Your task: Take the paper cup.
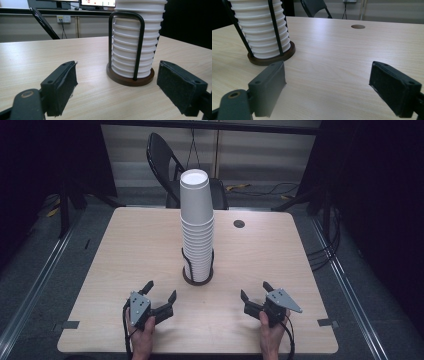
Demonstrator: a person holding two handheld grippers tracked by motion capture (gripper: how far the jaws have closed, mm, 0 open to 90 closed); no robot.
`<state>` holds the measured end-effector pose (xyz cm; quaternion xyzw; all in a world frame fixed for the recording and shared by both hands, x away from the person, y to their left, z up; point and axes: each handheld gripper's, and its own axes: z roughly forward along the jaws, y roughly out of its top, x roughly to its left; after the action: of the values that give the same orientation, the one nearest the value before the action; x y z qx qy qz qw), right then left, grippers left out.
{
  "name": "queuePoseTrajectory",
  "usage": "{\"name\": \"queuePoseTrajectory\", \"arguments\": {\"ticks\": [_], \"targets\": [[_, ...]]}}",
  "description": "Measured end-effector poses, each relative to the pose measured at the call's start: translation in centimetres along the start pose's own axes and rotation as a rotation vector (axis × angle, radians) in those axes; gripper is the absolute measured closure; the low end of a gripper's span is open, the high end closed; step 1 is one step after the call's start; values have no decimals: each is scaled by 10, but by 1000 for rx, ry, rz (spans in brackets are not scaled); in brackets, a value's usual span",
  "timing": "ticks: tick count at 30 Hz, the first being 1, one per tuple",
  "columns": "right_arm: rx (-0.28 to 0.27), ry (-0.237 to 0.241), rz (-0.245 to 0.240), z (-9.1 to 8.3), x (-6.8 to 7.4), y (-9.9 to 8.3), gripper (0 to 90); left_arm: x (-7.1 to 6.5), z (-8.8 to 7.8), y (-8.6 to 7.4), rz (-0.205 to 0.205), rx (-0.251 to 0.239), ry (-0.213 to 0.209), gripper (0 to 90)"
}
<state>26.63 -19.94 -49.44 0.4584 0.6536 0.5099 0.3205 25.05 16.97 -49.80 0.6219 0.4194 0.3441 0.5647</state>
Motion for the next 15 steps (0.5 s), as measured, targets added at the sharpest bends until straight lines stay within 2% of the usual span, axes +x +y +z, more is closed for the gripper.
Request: {"name": "queuePoseTrajectory", "arguments": {"ticks": [6, 11, 14, 15], "targets": [[31, -5, -14, 1, 2, 1, 135, 0, 0, 0, -5, -1, 9, 162], [59, 30, 24, 4, 2, 2, 151, -1, 1, 1, 20, 13, 8, 163], [44, 56, 6, 3, 4, 2, 215, -2, 2, 1, 19, 20, -3, 181], [39, 69, 8, 2, 5, 3, 197, -2, 2, 1, 22, 20, -3, 181]]}}
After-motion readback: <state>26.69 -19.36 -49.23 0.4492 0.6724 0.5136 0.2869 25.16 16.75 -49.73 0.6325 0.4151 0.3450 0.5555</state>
